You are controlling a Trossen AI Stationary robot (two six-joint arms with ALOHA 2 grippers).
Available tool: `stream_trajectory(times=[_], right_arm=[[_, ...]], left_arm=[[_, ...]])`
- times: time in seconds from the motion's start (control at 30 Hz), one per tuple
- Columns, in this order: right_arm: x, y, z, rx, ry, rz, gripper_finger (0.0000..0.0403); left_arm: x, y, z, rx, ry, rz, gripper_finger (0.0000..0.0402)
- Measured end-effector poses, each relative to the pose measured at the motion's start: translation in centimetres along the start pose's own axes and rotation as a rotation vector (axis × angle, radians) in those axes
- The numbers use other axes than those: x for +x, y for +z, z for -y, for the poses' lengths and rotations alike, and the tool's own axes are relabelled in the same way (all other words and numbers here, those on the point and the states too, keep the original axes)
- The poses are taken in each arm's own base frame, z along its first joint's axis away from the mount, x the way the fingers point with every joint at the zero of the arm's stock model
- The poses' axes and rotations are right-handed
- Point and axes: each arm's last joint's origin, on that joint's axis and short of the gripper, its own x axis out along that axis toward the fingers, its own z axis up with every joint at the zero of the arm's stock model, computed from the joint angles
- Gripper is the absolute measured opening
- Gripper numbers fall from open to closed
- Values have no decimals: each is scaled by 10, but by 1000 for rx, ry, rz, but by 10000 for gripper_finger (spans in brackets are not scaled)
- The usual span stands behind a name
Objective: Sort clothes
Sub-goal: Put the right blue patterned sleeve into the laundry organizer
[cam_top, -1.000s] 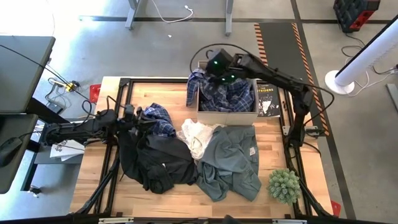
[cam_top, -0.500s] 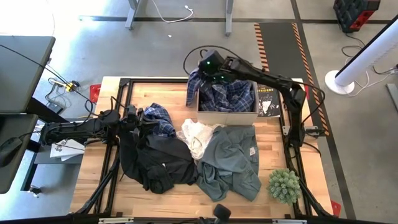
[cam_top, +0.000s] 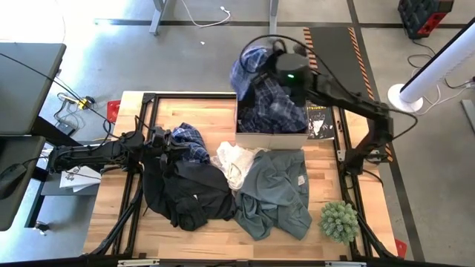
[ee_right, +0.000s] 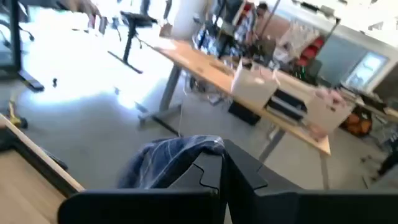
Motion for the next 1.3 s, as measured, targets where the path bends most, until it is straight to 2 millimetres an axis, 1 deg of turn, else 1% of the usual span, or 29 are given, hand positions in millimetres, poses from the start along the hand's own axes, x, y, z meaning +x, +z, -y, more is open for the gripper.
stream_trajectory(times=[0.07, 0.13, 0.2, 0.3, 0.37, 0.43, 0.5, 0.6, 0.7, 0.73, 0.8, 0.83, 0.9, 0.93, 1.0, 1.07, 1.13, 1.2, 1.3], right_arm=[[-8, 0, 6, -2, 19, -10, 1], [-9, -6, 9, -7, 69, -50, 1], [-3, -18, 9, -2, 133, -133, 1], [17, -47, -1, -13, 215, -305, 1], [35, -74, -13, -28, 245, -408, 1], [54, -106, -28, -28, 257, -480, 0], [73, -144, -44, -3, 289, -524, 0], [97, -207, -70, 40, 416, -588, 0], [110, -264, -88, 103, 493, -686, 0], [113, -278, -91, 115, 493, -732, 0], [118, -294, -91, 123, 481, -816, 0], [120, -296, -89, 129, 475, -848, 0], [122, -292, -84, 122, 470, -901, 0], [123, -288, -81, 114, 468, -928, 0], [124, -271, -74, 93, 478, -968, 0], [124, -243, -65, 84, 498, -970, 3], [123, -211, -55, 83, 506, -953, 16], [119, -185, -45, 68, 514, -943, 43], [113, -151, -31, 52, 525, -900, 93]], left_arm=[[0, 0, 0, 1, 0, 0, 1], [0, 0, 0, 7, 0, 0, 1], [0, 0, 0, 7, 0, 0, 1], [0, 0, 0, 12, 0, 0, 1], [0, 0, 0, 17, -1, 1, 1], [0, 0, 0, 17, -1, 1, 1], [0, 0, 0, 17, 0, 1, 1], [0, 0, 0, 17, -1, 1, 1], [0, 0, 0, 16, 0, 1, 1], [0, 0, 0, 16, 0, 1, 1], [0, 0, 0, 16, 4, 4, 1], [0, 0, 0, 16, 5, 4, 1], [0, 0, 0, 17, 12, 7, 1], [0, 0, 0, 17, 16, 10, 1], [0, 0, -1, 17, 22, 12, 1], [0, 0, -1, 16, 22, 12, 1], [0, 0, -1, 16, 23, 13, 1], [0, 0, -1, 16, 23, 13, 1], [0, 0, -1, 16, 21, 10, 1]])
